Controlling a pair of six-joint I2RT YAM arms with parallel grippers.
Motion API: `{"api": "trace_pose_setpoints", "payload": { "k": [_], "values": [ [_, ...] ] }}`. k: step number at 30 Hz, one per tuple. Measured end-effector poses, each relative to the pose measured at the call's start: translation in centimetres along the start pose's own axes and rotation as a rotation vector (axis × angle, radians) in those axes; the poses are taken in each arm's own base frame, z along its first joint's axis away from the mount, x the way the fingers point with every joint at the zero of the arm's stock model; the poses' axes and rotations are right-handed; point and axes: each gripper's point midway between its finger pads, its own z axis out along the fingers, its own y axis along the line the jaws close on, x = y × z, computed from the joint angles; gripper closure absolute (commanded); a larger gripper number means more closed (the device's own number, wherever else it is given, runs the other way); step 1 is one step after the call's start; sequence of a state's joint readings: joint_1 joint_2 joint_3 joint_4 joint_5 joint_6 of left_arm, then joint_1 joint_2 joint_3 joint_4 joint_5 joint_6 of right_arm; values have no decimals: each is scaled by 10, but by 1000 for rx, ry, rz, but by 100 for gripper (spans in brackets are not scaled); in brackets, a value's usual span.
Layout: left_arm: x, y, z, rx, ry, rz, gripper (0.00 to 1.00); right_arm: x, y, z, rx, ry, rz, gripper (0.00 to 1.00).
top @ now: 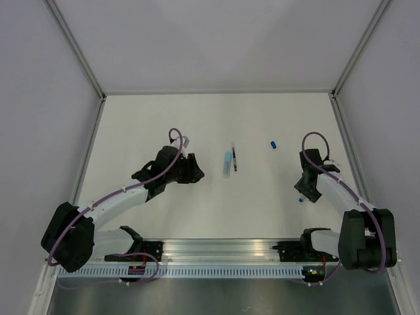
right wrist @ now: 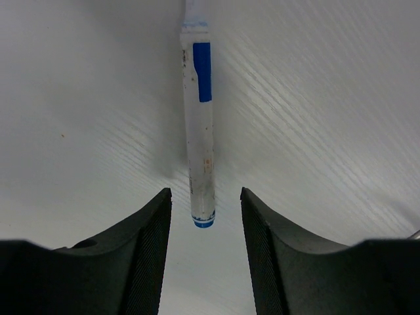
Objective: Insert the pens into the pen caps
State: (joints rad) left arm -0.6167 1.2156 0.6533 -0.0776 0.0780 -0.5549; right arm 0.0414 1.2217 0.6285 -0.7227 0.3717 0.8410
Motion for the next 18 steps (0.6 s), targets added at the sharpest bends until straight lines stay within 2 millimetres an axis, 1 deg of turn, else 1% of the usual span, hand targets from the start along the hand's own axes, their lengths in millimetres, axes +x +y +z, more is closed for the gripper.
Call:
{"api": "trace_pose_setpoints", "payload": {
  "k": [3,7,9,12,13,15,16,18],
  "values": [
    [0,0,0,-3,-2,0,46,-2,5,5,-12,-6,6,48],
    [-1,3,0,-16,-8,0,46,4,4,14,-12,8,2,50],
    [-2,4,0,-21,-10,0,46,2,7,15,-23,3,5,51],
    [-2,4,0,-24,-11,0,46,0,11,16,-38,-3,7,58],
    [-2,4,0,-24,-12,0,46,0,12,16,-43,-4,8,64],
    [-2,4,0,-24,-13,0,46,0,15,16,-54,-4,4,72],
    [-3,4,-1,-23,-16,0,46,-1,16,16,-59,-4,2,82],
    [-5,2,-3,-18,-25,1,46,-1,17,16,-70,-4,-13,89]
  ]
}}
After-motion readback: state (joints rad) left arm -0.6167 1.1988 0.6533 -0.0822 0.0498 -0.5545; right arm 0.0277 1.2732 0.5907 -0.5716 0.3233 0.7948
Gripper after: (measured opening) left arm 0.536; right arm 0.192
